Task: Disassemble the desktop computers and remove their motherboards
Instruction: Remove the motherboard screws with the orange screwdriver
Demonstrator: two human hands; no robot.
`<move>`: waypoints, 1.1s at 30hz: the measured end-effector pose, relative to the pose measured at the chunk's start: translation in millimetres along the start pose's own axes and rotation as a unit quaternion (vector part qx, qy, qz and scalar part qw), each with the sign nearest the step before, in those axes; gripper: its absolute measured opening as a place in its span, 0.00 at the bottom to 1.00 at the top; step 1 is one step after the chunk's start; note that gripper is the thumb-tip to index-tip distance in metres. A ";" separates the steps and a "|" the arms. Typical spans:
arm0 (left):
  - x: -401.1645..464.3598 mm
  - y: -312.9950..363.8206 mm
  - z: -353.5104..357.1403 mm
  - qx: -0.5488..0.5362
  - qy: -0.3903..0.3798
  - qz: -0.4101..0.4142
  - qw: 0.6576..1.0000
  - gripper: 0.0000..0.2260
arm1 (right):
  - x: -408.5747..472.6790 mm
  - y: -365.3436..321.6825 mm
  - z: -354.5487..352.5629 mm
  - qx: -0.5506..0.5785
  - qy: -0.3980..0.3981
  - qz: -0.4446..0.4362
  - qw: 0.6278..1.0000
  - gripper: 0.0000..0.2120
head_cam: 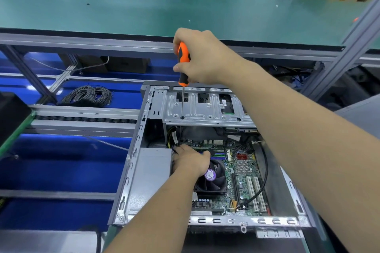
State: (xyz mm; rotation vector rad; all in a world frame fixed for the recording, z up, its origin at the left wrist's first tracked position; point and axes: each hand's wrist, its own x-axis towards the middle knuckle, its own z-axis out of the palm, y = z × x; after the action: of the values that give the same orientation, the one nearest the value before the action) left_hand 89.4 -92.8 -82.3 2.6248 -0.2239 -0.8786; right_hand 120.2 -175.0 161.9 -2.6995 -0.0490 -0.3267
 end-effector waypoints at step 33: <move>-1.0 -0.9 -1.0 0.011 -0.006 0.010 1.000 0.40 | 1.0 7.2 -3.3 0.003 0.004 0.021 1.000 0.12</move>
State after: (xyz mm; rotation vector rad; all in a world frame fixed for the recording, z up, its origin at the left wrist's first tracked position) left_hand 89.3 -91.4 -81.3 2.6334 -0.2644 -0.8917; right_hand 121.0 -182.9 162.1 -2.6902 0.0079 -0.3236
